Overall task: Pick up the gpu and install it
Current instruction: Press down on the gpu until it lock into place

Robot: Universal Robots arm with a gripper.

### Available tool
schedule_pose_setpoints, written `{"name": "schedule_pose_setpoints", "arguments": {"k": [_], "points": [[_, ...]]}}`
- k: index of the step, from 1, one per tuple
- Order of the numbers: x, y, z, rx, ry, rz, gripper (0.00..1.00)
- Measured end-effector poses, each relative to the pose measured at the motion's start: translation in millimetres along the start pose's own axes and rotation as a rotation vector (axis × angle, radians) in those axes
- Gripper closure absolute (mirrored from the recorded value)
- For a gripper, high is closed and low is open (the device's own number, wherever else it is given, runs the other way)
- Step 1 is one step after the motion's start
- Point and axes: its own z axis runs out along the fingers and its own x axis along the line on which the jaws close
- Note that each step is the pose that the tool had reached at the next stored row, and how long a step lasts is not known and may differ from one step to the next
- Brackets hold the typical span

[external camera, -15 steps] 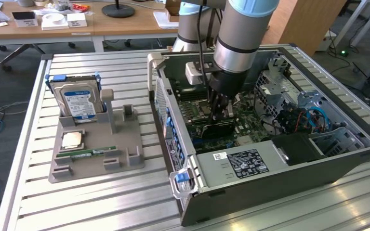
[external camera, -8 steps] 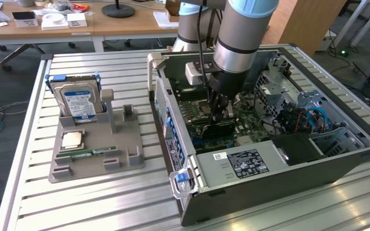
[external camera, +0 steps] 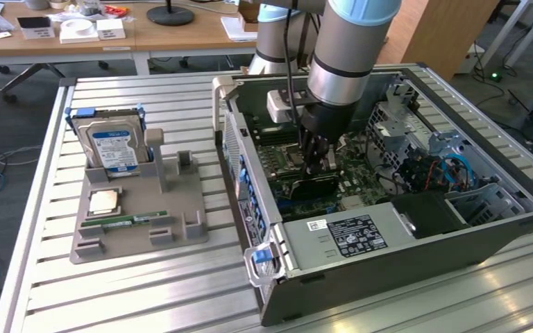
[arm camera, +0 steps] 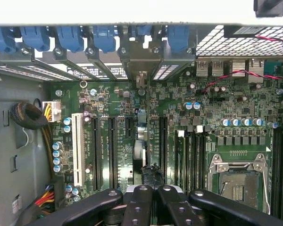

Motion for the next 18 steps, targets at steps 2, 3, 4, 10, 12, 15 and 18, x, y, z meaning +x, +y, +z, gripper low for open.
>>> {"name": "schedule_pose_setpoints", "arguments": {"k": [2,3,4,10,12,15,18], "points": [[0.0,0.0,0.1,-0.0001,0.0001,0.000,0.89],[0.0,0.0,0.2,-0.0001,-0.0001,0.000,0.89],[0.0,0.0,0.3,0.0000,-0.0002,0.000,0.89],[0.1,0.3,1.1,-0.0001,0.0002,0.000,0.89],[0.1,0.3,1.3,0.0000,-0.0002,0.000,0.89],[0.0,0.3,1.4,0.0001,-0.0005,0.000,0.89],[0.0,0.5,1.4,0.0002,-0.0004,0.000,0.89]]}}
